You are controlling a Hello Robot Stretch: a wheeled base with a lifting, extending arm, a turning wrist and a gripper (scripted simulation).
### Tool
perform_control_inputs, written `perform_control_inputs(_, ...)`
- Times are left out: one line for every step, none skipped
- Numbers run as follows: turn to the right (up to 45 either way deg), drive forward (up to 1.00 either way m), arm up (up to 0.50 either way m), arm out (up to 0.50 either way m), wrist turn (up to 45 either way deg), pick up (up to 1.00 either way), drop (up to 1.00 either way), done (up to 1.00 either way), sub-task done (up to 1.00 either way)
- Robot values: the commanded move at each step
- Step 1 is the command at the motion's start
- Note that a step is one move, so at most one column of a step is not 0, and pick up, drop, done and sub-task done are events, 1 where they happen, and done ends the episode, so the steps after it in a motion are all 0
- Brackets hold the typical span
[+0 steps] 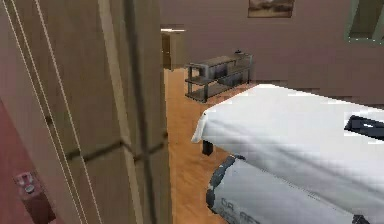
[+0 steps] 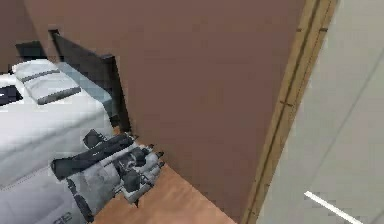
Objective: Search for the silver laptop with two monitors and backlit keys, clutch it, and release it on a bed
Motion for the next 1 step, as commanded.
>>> perform_control_inputs(42.0,0.00,0.00,0.00,0.0,0.00,0.00,0.00,0.00)
